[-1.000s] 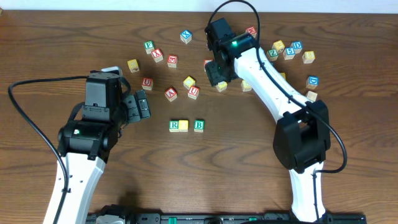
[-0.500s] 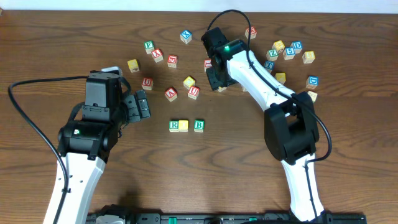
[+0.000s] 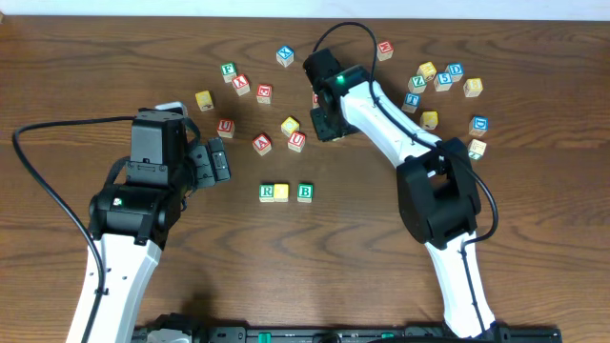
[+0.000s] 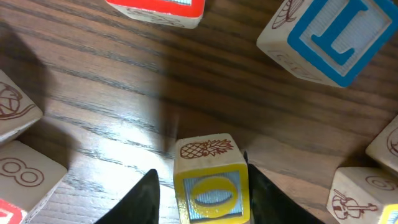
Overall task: Spell out ROBOT
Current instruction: 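Close the right gripper on the yellow O block and lift, then carry the yellow O block right of the B block and lower it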
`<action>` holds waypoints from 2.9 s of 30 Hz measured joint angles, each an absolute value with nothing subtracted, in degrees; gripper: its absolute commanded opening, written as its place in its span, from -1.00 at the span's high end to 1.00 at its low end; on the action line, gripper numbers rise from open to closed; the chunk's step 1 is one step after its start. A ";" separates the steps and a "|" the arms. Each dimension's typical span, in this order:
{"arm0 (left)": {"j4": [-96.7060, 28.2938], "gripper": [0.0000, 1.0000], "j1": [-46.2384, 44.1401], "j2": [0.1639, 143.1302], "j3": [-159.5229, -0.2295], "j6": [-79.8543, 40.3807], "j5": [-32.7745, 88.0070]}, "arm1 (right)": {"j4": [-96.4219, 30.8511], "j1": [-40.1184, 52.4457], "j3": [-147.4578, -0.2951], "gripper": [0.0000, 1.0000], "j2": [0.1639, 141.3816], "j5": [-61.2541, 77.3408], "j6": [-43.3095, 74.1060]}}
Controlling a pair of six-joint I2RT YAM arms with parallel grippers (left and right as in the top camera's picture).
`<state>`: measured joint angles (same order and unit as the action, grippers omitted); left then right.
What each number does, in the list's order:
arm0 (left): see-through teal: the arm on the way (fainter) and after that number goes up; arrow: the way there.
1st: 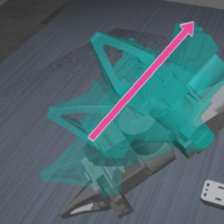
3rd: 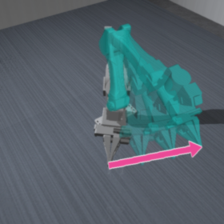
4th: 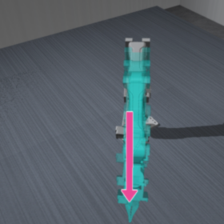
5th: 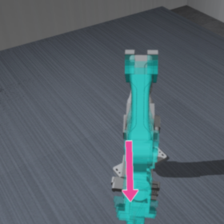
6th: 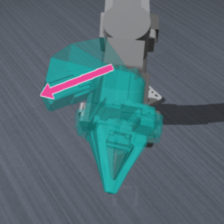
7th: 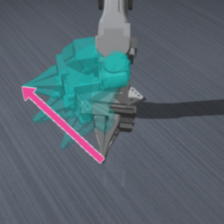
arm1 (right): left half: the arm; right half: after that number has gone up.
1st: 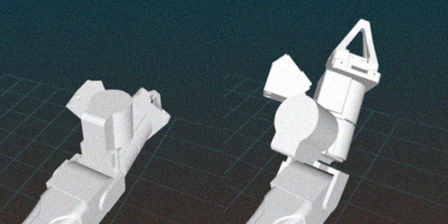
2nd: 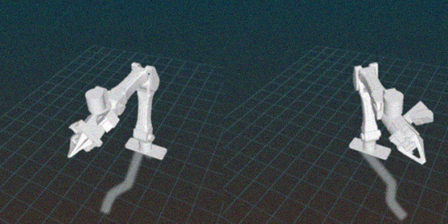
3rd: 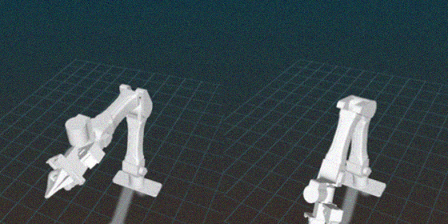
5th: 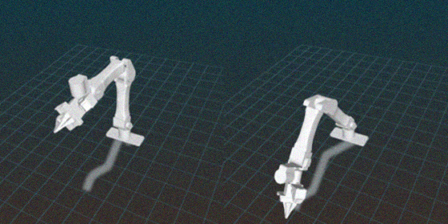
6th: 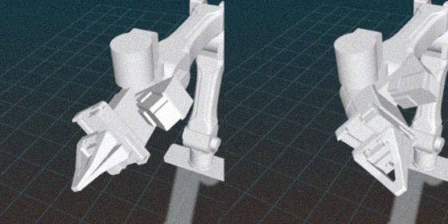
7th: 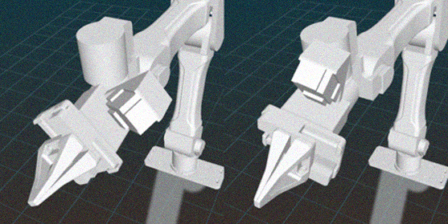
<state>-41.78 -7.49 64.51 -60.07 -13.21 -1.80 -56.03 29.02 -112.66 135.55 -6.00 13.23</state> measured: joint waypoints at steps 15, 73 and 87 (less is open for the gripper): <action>-41.78 -0.97 -7.49 64.51 -60.07 -13.23 -1.80 | -56.05 29.02 -112.66 0.62 135.55 -5.56 14.70; -41.98 -0.97 -7.49 64.51 -60.07 -13.23 -1.80 | -57.58 37.74 -85.67 0.97 109.12 -4.95 28.86; -41.98 -0.97 -7.49 64.51 -60.07 -13.23 -1.80 | -45.06 43.72 -72.90 0.97 109.10 -8.73 41.69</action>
<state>-41.98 -7.49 64.51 -60.07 -13.23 -1.80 -45.06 43.72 -72.90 109.10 -8.73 41.69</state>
